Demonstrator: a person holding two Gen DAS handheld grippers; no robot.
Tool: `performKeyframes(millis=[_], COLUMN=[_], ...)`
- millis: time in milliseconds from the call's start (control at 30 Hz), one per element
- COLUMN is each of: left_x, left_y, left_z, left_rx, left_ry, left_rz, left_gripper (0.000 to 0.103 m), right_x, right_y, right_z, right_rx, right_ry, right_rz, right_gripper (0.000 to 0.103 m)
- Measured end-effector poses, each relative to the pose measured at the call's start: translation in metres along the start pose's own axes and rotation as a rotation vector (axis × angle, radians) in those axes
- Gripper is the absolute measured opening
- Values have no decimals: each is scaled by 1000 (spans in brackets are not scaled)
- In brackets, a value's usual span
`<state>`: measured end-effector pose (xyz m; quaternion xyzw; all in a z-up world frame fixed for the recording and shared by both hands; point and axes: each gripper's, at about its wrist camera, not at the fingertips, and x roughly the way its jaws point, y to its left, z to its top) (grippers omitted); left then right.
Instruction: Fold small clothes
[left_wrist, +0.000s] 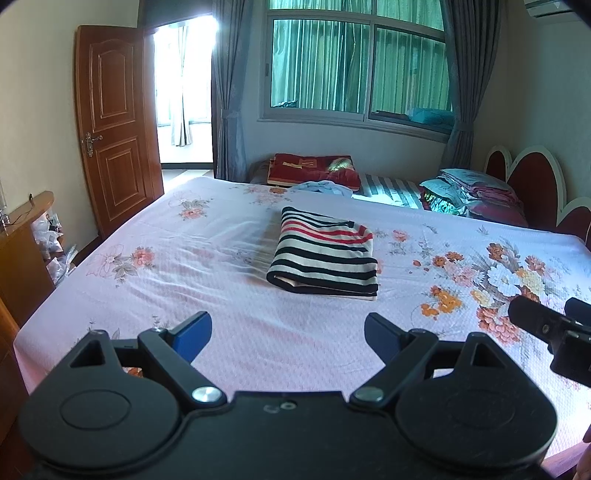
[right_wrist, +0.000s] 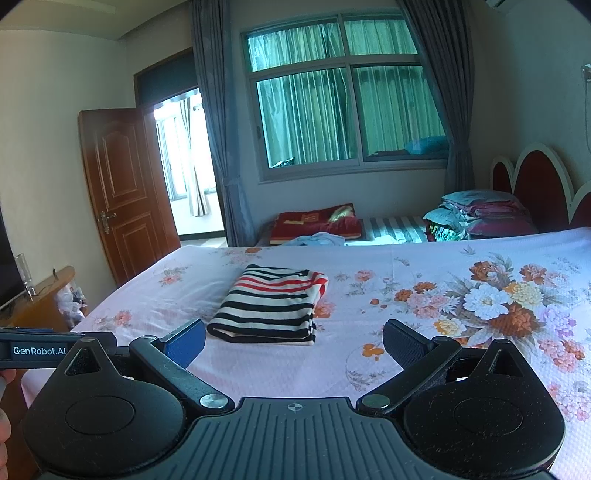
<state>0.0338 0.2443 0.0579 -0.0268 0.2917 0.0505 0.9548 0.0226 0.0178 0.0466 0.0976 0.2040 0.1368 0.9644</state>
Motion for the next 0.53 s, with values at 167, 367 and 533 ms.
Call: performKeyframes(millis=[167,367,533], left_x=[3,13,37], left_y=[-2,-4,-1], left_z=[1,-2,-3], left_rx=[5,41,43], left_ry=[3,-28,-76], left_rz=[3,-25,-86], left_gripper=[89,87,90], right_x=[5,13,30], right_y=[1,0,-9], right_z=[1,-1,-7], right_rx=[1,5,15], right_ry=[6,21,58], right_rz=[3,3,-23], right_gripper=[101,101,101])
